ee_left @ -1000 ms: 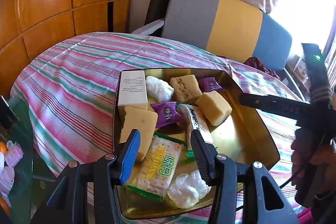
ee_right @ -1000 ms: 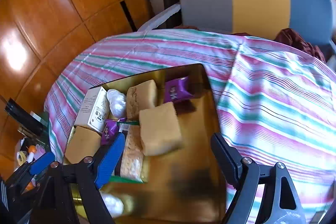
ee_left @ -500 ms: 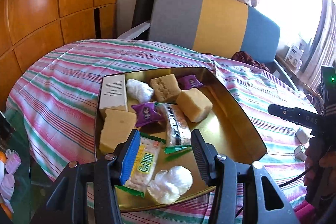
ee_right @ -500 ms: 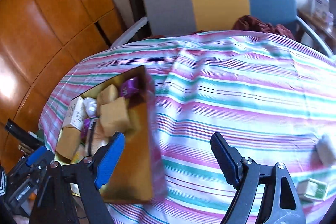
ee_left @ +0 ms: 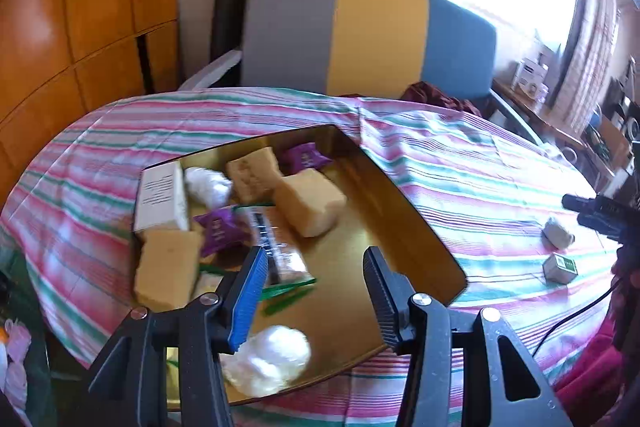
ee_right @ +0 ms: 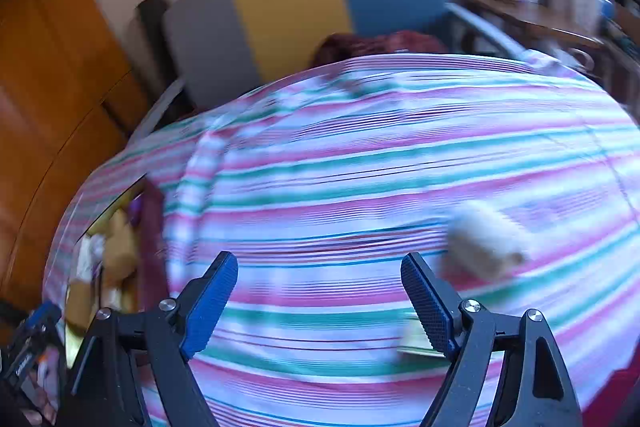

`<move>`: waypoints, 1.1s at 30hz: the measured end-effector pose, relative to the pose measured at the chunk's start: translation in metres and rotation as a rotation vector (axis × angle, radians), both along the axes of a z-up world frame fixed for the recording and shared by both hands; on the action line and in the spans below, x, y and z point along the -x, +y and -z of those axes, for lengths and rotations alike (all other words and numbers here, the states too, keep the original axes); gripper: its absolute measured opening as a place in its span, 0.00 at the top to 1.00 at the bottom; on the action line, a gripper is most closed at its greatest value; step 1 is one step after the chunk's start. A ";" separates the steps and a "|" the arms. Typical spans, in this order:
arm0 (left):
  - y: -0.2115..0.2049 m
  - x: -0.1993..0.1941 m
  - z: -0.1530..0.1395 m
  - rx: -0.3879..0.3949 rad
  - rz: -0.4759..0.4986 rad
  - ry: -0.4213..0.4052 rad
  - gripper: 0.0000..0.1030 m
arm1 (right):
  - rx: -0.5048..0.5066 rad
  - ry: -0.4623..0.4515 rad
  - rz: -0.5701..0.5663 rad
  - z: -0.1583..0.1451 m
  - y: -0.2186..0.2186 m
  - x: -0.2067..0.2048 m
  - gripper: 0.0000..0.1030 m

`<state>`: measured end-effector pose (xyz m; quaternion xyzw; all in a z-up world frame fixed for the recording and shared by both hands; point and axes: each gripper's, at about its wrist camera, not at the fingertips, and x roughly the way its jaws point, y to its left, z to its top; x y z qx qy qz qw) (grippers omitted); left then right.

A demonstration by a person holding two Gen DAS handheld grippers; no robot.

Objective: Organize objects
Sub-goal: 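Move both tools back toward the white sock roll and green box, then grasp the small green-and-white box with left tool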

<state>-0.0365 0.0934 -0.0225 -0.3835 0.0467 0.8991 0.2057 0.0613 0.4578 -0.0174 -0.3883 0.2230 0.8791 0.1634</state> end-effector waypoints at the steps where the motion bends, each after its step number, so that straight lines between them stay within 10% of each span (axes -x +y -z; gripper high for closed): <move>1: 0.005 -0.001 0.000 0.004 0.014 -0.001 0.51 | 0.000 0.003 0.030 -0.001 0.010 -0.008 0.18; 18: 0.130 -0.023 0.007 0.061 0.320 -0.034 0.51 | 0.108 0.256 0.518 -0.006 0.117 -0.123 0.18; 28: 0.240 -0.058 0.028 0.074 0.644 -0.124 0.48 | 0.143 0.287 0.508 -0.005 0.117 -0.120 0.17; 33: 0.288 -0.080 0.042 0.137 0.814 -0.155 0.31 | 0.167 0.287 0.488 -0.001 0.119 -0.121 0.17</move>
